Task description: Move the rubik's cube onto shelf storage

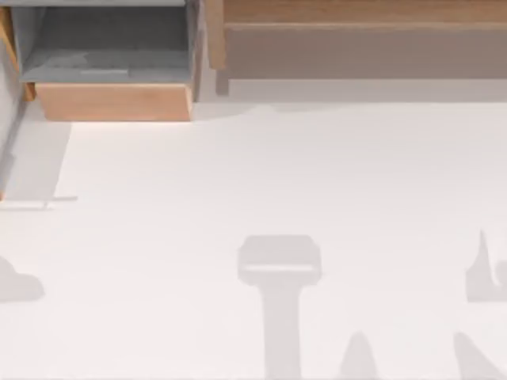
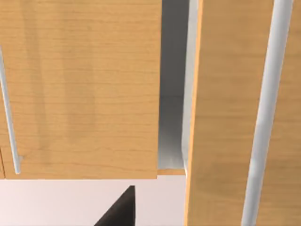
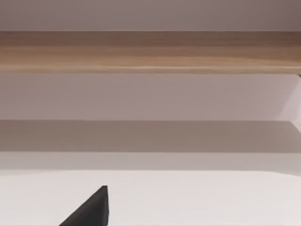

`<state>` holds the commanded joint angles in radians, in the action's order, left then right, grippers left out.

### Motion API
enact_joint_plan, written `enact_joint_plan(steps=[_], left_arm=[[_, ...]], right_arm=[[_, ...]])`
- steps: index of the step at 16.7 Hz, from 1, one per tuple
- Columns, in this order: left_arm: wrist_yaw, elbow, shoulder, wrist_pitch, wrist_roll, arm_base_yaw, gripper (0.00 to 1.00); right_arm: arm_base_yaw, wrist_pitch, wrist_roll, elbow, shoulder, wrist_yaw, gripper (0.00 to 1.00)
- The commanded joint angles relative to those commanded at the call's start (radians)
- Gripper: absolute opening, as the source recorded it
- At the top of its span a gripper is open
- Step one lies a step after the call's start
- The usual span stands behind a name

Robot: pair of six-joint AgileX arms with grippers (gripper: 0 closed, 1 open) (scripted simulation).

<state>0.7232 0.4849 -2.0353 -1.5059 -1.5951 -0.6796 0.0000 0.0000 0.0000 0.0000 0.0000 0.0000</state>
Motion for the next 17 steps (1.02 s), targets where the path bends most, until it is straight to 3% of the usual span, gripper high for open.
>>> enact_joint_plan(steps=[17], left_arm=[[0.049,-0.060,0.022,-0.036,-0.003,-0.048,1.00]], right_arm=[[0.000,0.000,0.000,0.000,0.000,0.000,1.00]])
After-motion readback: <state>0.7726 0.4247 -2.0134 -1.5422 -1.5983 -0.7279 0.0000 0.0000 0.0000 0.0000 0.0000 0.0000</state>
